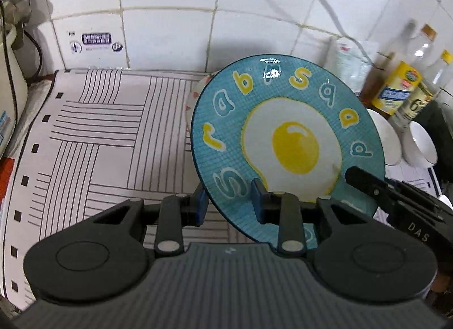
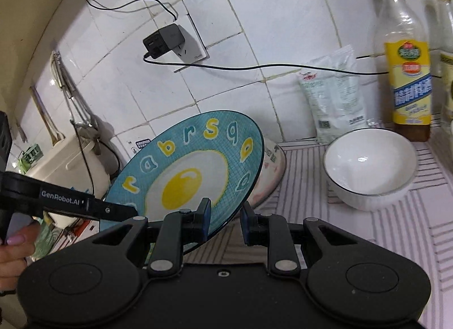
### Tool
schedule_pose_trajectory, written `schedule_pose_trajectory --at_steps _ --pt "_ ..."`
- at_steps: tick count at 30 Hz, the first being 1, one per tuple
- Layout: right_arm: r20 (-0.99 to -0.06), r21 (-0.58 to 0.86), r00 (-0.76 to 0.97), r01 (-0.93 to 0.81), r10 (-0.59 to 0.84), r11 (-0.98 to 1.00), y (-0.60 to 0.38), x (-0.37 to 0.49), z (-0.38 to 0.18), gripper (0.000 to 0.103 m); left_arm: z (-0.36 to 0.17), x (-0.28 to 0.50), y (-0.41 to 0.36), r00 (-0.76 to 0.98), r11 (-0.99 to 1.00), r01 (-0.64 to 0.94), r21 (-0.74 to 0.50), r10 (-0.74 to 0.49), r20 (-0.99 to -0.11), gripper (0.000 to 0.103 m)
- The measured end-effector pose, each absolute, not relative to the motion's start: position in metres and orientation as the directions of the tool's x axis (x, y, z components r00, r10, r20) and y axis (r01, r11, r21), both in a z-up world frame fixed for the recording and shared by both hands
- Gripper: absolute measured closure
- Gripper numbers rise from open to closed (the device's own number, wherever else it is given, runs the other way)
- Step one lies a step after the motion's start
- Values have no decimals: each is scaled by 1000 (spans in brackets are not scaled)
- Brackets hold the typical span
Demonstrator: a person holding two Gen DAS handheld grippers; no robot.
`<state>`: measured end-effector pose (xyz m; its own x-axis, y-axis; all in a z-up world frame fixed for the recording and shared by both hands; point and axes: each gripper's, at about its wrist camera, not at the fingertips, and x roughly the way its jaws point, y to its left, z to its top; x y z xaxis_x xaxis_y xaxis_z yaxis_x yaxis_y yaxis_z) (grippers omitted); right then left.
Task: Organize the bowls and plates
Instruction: 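Lift the blue plate with both grippers and carry it toward the stacked plates, then lower the blue plate onto the bunny plate and open both grippers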
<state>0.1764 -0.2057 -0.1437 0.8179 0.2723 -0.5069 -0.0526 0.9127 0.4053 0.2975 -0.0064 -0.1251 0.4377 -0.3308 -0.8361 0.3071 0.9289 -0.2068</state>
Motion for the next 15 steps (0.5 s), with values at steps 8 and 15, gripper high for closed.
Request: schedule_pose_trajectory --at_steps 8,15 --pt "-549 408 794 -17 260 913 -203 223 -166 76 -158 338 -8 371 934 262 -244 -331 -867 73" --pt "-576 411 776 5 256 912 -210 245 -178 76 -163 359 -20 338 940 261 -220 -302 -891 73"
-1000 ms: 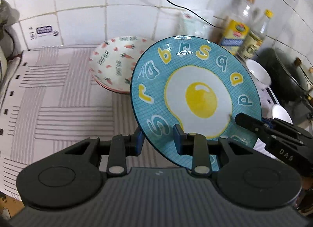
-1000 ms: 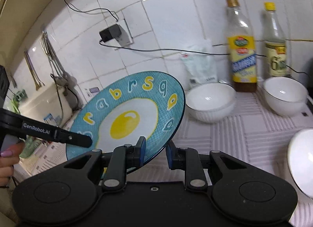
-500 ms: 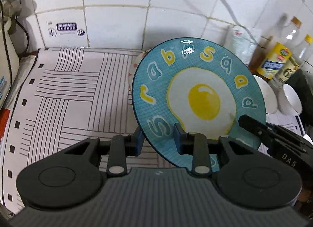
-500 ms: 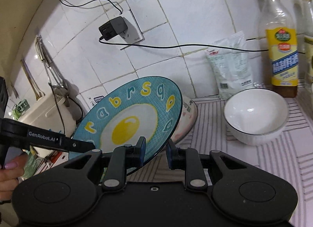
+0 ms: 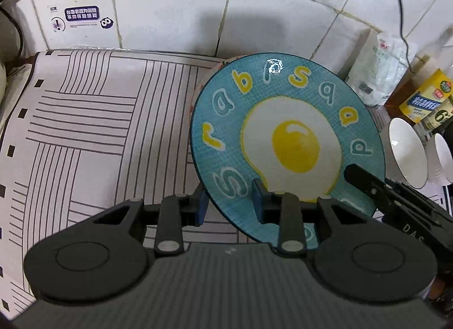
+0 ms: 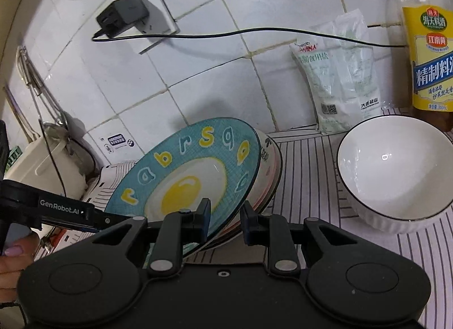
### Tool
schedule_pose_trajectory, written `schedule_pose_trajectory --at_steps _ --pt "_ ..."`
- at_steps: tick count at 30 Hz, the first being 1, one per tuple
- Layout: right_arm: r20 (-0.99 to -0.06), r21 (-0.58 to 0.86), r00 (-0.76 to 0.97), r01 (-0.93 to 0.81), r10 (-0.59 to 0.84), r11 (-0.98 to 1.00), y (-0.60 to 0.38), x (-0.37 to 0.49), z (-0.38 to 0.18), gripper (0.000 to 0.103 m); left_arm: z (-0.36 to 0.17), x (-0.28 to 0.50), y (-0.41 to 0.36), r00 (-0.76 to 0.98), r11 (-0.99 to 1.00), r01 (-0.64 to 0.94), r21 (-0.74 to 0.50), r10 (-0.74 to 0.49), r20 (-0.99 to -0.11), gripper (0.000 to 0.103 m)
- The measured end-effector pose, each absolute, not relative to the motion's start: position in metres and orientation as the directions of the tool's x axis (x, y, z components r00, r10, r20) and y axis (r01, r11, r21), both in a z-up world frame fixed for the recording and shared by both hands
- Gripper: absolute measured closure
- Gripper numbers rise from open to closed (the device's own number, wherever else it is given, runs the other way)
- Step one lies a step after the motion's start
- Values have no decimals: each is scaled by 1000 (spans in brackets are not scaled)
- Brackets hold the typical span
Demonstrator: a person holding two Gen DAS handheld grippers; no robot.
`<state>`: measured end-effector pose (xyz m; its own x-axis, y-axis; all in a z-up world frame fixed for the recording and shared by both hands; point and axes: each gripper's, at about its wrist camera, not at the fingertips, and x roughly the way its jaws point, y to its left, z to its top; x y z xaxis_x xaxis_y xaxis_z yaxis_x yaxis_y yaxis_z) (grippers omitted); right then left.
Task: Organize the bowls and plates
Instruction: 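Lower the blue plate onto the bunny plate and open both grippers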
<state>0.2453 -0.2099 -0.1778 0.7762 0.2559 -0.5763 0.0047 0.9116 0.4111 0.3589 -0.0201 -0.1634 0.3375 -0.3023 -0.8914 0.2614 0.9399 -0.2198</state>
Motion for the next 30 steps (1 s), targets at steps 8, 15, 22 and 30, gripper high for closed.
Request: schedule_pose_trajectory --at_steps 8,15,22,30 --pt "-660 353 725 69 196 933 -208 264 -173 76 -163 375 -33 268 951 243 -190 -254 -929 73" --pt "-729 293 669 121 140 948 -202 278 -172 73 -163 385 -35 208 965 195 -177 -217 -954 72" --pt "-762 196 644 141 60 971 -188 288 -171 66 -165 392 -34 165 975 152 -165 -189 -968 72" --pt "-766 97 643 144 -18 985 -178 297 -173 60 -165 400 -44 132 984 134 -114 -131 -983 74"
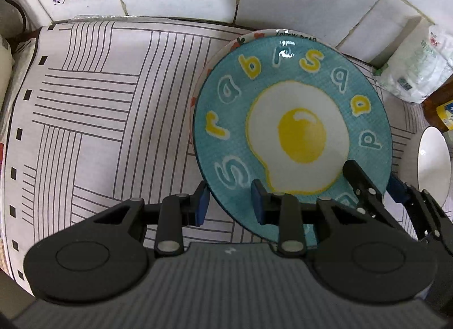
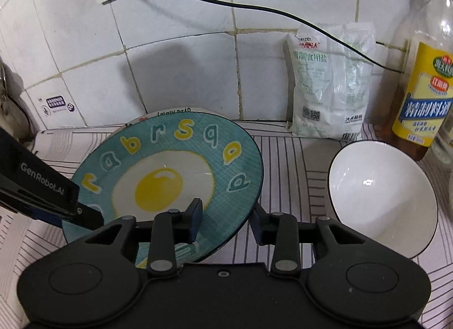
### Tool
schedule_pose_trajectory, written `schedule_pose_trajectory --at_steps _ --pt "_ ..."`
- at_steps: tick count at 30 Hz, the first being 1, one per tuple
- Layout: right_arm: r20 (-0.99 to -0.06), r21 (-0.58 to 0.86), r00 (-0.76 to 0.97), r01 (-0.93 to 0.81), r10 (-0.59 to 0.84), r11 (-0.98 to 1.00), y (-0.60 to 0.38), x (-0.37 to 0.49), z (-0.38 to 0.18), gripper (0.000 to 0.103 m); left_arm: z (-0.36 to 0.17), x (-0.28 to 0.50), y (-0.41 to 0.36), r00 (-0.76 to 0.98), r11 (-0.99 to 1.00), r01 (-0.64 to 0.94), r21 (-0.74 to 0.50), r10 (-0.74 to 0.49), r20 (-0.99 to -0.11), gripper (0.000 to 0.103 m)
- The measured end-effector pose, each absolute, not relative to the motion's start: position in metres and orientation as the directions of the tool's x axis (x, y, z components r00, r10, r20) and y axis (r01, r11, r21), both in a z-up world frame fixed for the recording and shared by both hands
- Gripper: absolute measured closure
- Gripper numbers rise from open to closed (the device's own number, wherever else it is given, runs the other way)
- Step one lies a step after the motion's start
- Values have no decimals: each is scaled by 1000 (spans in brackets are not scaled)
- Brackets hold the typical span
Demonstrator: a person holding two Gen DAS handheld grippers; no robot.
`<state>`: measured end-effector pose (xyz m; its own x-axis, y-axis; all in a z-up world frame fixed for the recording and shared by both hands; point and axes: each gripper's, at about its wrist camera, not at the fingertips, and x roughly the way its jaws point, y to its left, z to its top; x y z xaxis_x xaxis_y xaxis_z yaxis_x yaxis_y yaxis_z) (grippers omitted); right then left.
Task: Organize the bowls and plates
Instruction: 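Lower the blue plate onto the bunny plate and open both grippers, then move both grippers to the large white black-rimmed bowl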
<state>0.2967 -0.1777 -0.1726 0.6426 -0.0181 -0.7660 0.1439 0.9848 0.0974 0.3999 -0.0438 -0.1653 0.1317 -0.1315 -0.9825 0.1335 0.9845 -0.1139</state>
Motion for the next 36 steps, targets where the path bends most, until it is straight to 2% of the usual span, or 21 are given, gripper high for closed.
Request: schedule_pose_trajectory --at_steps 5,12,17,24,29,32,36 --pt "-754 6 651 128 -80 992 -166 297 -178 59 -164 399 -47 150 986 130 -100 -119 -981 75" --pt "-736 160 675 112 43 981 -184 282 -166 60 -148 379 -48 179 980 176 -96 -127 -976 75" --pt "-737 189 669 61 100 980 -196 261 -138 60 -129 353 -54 187 969 227 -94 -138 -973 75" --pt "-719 176 686 23 112 984 -218 230 -95 56 -94 319 -58 205 952 290 -96 -160 -966 62" --pt "-712 175 692 12 118 985 -235 212 -67 47 -70 296 -67 234 927 369 -72 -167 -958 59" --pt "-718 223 680 26 146 975 -247 201 -52 47 -54 285 -71 236 916 391 -87 -192 -953 55" --pt "-693 188 709 -2 134 982 -251 181 -29 39 -35 265 -84 305 905 426 -8 -152 -940 47"
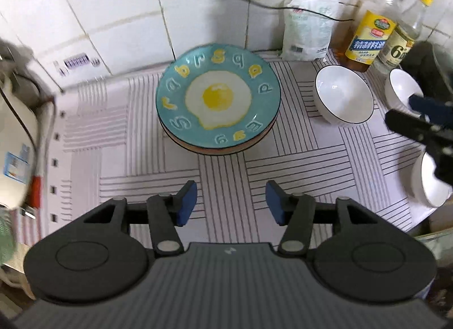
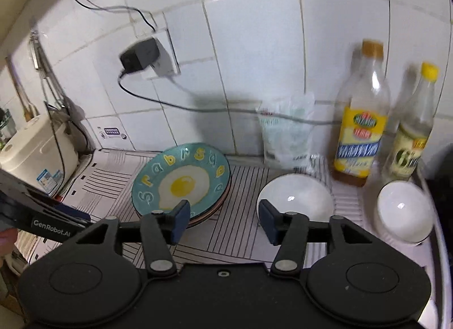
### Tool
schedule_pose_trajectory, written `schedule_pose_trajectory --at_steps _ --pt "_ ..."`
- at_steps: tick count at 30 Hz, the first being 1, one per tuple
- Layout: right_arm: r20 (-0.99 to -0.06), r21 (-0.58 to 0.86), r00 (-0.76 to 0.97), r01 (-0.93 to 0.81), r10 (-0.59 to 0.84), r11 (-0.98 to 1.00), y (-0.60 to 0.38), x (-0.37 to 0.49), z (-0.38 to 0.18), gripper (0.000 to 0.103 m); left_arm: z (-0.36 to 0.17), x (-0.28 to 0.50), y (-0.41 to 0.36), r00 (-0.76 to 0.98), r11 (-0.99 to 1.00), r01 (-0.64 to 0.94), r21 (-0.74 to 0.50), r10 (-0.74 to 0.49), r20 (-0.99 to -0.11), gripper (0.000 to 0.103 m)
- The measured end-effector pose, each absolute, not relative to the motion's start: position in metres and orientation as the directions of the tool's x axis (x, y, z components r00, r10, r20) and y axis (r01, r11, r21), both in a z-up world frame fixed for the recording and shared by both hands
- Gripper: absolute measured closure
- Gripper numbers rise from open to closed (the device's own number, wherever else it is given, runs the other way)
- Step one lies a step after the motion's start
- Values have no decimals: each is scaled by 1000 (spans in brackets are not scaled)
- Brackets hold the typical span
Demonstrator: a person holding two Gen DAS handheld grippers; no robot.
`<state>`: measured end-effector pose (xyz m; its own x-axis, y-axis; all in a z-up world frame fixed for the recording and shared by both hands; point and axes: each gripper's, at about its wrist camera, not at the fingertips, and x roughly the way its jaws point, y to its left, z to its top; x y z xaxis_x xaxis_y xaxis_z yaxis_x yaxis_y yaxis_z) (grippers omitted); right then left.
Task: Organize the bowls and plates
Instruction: 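Move both grippers to the large white black-rimmed bowl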
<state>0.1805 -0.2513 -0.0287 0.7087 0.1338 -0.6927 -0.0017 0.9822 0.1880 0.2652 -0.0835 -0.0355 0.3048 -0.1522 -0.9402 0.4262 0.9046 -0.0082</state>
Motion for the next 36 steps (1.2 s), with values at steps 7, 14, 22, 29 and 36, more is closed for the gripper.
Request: schedule_pose_trajectory --at_steps 7,14,22,29,36 --pt "-671 138 733 -18 107 990 -264 155 -9 32 -26 242 -107 301 881 473 14 -146 -942 34" --pt "-666 103 743 2 67 995 -285 137 -9 27 -21 229 -133 317 871 490 -1 -179 -931 20" --pt "-644 97 764 41 31 994 -316 124 -23 27 -36 239 -165 334 885 465 -37 -214 -918 19" --pt "-602 91 798 56 11 994 -336 122 -39 27 -61 253 -191 342 877 479 -43 -231 -911 19" --pt "-598 146 801 131 -17 981 -352 138 -67 28 -86 269 -216 352 872 486 -54 -252 -901 19"
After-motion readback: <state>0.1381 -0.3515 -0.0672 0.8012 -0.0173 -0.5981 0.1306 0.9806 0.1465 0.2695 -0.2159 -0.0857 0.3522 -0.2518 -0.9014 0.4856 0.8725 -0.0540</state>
